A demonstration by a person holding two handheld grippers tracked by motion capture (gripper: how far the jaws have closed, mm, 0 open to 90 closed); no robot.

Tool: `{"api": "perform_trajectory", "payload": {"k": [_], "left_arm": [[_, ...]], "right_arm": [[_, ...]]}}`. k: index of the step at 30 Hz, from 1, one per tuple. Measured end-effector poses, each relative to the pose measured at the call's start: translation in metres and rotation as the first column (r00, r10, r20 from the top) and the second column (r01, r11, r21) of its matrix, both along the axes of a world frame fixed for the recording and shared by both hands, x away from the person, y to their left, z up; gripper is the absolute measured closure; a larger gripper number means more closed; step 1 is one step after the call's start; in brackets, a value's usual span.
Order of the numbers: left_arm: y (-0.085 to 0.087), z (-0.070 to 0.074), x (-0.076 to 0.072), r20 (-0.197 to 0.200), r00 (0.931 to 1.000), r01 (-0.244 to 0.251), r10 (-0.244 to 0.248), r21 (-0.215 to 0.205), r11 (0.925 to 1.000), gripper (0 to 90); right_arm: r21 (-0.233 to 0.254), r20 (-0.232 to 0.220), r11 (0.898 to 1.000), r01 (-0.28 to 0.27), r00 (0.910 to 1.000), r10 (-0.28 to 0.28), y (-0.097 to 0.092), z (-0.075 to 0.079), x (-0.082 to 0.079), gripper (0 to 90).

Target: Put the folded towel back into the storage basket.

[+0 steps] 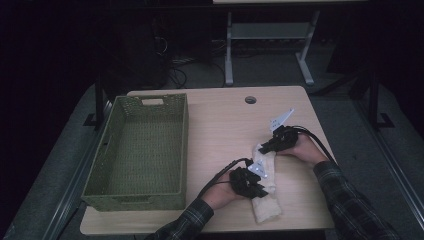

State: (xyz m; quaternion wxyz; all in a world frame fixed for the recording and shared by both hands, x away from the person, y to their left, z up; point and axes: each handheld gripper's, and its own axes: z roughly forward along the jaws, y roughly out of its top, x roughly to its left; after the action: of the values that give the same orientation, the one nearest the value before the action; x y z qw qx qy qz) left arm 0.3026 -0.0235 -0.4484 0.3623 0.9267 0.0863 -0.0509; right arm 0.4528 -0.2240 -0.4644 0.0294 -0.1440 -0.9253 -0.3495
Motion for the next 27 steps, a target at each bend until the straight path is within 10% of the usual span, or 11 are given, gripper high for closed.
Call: {"api": "perform_trajectory", "payload": {"k": [27], "left_arm": [[0.030, 0.106, 0.012, 0.059, 0.9982, 0.009, -0.002, -0.116, 0.9932, 81.2]], "right_arm": [[0.099, 0.061, 0.993, -0.069, 0.9961, 0.063, 0.018, 0.083, 0.007, 82.9]]}}
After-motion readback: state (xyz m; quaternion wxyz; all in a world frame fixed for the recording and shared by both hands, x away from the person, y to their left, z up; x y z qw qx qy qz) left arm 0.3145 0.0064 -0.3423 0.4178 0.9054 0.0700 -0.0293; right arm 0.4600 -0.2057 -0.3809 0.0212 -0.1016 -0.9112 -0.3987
